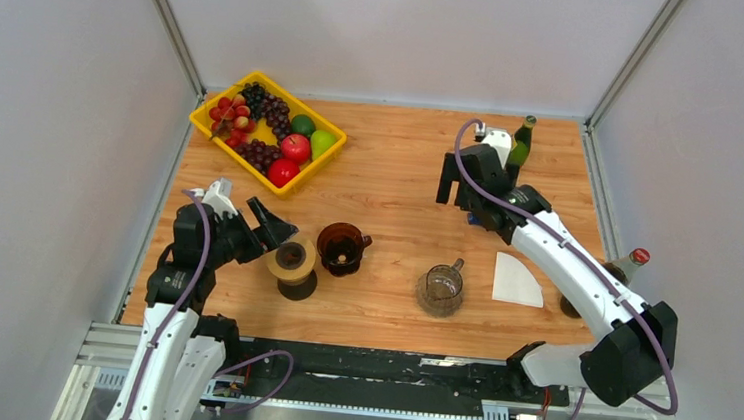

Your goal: Place the coffee filter in the dripper

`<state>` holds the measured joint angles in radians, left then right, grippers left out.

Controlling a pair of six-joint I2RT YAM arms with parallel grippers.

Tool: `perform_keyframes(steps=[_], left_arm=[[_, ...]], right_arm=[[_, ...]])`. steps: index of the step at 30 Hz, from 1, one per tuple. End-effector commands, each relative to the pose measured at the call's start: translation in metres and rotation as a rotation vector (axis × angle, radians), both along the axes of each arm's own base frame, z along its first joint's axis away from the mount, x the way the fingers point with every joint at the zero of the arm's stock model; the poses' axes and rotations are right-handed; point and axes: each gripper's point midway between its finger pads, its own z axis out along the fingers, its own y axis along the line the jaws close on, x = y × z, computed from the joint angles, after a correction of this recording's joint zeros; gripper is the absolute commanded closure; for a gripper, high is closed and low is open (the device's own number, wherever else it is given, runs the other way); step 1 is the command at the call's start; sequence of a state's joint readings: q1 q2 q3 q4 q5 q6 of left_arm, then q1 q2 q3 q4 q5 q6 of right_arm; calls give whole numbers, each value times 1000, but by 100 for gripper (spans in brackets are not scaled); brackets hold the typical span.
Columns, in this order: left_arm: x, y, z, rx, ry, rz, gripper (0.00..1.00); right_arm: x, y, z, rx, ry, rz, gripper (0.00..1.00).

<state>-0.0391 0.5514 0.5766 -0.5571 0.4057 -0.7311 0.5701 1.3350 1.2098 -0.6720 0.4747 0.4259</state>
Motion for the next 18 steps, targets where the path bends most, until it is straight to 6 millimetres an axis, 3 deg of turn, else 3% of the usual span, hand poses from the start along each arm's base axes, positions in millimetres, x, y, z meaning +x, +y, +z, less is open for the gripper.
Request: perform_keyframes(steps=[1, 7, 10, 18], left_arm=[[4, 8, 7, 40, -21, 39, 0], [6, 42, 12, 192, -13, 174, 0], [7, 48, 20, 222, -29, 195, 0], [5, 55, 16, 256, -10, 217, 0]], right_arm=[[5, -18, 6, 14, -39, -70, 0], [25, -61, -8, -29, -3, -145, 0], [41, -80, -14, 25, 12, -171, 0], [69, -84, -56, 169, 109, -94, 5]])
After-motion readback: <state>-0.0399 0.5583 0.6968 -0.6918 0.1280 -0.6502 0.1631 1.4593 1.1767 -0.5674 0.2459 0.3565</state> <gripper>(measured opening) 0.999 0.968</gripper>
